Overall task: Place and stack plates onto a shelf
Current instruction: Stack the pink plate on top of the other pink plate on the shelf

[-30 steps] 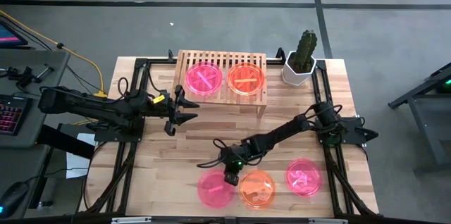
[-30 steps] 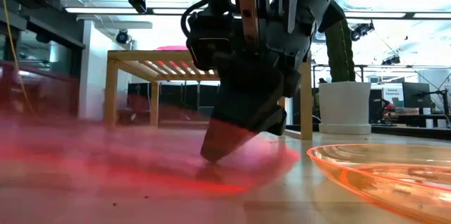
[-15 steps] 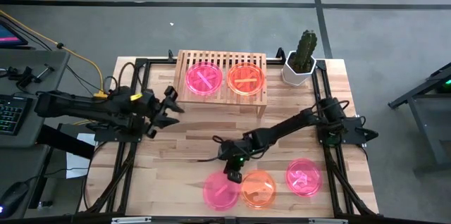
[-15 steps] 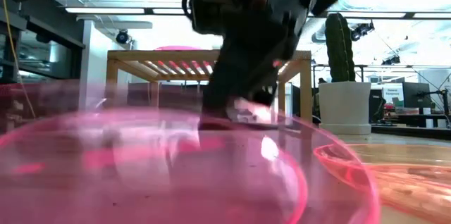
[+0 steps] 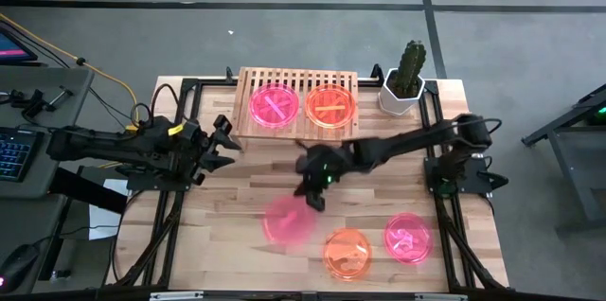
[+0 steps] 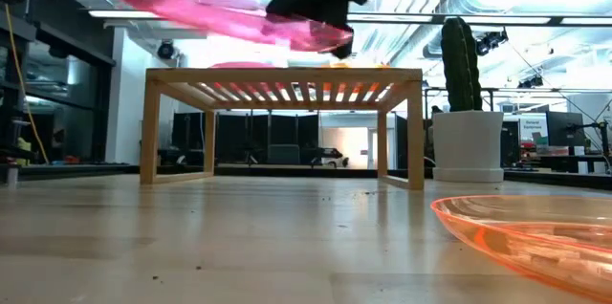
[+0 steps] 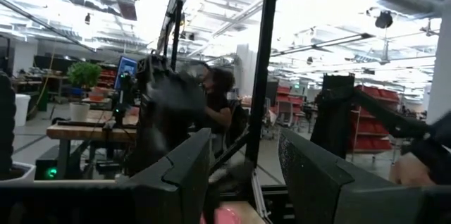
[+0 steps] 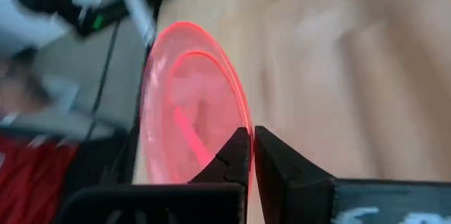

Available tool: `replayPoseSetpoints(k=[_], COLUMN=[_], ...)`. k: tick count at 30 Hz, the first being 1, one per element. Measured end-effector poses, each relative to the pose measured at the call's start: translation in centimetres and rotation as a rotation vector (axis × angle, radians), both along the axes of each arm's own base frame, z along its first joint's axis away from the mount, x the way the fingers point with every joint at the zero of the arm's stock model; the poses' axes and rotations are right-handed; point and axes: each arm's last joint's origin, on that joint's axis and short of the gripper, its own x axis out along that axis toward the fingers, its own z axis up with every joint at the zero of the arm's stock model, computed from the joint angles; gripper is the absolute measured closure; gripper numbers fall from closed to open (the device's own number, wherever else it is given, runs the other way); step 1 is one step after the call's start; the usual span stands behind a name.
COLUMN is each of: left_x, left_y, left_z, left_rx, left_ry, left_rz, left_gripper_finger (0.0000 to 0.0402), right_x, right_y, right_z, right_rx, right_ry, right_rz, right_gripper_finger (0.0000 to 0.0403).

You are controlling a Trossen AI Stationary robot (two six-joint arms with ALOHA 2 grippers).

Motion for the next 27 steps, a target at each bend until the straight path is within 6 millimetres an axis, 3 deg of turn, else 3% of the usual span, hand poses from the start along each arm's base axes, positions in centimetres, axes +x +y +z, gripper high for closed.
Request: replayPoseSetpoints(k=[9,17,22,27], left_x=[0.0,0.0,0.1,0.2], left_y=[0.0,0.1,0.1,0.1], left_z=[0.0,0.0,-0.1,-0.1], left_rx=[0.020,0.019,0.030,0.034], left_ry=[-0.007,-0.005,-0.004,-0.001], left_rz=[0.021,0.027,0.031,0.060], left_gripper_finger=[0.0245,0.0245,0.0245,0.0245], right_x=[-1.5,-2.8,-3.7,-3.2], right_y=[-9.3,-17.6,-20.1,-20.3], right_z=[6.3,7.2,7.1,6.2], right_rx=[-0.087,-0.014,-0.006,0.016], right_ry=[-0.308,-0.405,-0.404,-0.382], right_rz=[-0.349,-0.641,-0.749,-0.761], right_gripper_finger=[0.0403,0.0403,0.0403,0.0403])
